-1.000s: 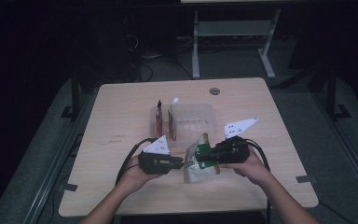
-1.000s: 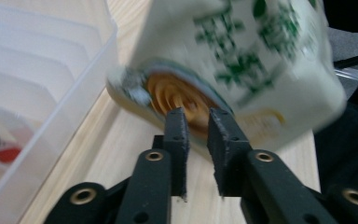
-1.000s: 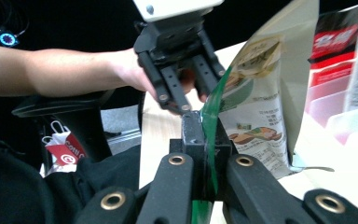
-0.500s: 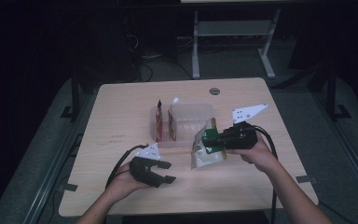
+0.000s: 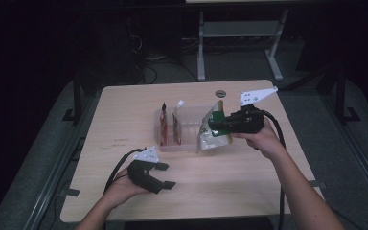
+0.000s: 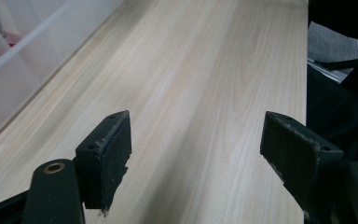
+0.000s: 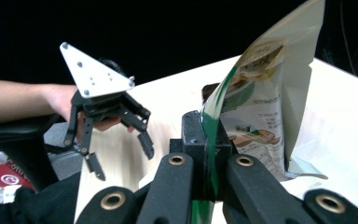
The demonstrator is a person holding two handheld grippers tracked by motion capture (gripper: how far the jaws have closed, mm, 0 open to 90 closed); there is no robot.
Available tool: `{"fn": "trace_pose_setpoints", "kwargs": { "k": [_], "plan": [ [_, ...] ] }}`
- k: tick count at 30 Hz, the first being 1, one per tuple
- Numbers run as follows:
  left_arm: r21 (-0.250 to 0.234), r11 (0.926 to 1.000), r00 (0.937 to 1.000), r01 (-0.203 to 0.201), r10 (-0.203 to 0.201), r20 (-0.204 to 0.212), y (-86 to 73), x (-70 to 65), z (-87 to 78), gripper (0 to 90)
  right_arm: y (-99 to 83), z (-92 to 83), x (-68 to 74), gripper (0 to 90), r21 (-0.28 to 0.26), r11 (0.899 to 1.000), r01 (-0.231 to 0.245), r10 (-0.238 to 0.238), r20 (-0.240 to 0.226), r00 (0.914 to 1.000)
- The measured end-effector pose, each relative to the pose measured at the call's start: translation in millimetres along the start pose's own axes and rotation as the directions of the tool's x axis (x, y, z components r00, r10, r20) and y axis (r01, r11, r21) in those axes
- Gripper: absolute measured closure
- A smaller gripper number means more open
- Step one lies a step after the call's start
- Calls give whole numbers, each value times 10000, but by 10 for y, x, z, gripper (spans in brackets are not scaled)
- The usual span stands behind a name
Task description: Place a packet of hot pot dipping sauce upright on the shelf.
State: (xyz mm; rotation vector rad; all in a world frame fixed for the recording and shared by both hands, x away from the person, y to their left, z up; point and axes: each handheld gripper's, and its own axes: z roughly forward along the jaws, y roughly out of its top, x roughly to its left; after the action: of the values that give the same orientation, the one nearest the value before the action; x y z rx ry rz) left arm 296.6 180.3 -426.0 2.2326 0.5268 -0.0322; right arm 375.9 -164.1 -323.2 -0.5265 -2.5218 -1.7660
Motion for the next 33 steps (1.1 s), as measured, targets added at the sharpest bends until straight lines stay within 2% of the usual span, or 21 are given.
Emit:
{"fn": "trace_pose_setpoints", "kwargs": {
  "k": [7,11,18,33],
  "plan": [
    [106,9999,10000,-51,51,27,-6,24,4,233,105,30,-161,900,-7,9999,-130,130,146,9998],
    [-50,9998,9998,186,-186,40,-15,12,12,231,169,44,-246,900,-37,9999,-117,118,253,9996],
    [-69,9997,9997,235,-234,55,-21,14,0,231,217,83,-379,900,87,9998,-203,199,393,9990],
    [-124,9995,9995,305,-305,50,-29,16,2,228,31,216,-520,900,566,9966,-607,576,546,9968]
  ]
}}
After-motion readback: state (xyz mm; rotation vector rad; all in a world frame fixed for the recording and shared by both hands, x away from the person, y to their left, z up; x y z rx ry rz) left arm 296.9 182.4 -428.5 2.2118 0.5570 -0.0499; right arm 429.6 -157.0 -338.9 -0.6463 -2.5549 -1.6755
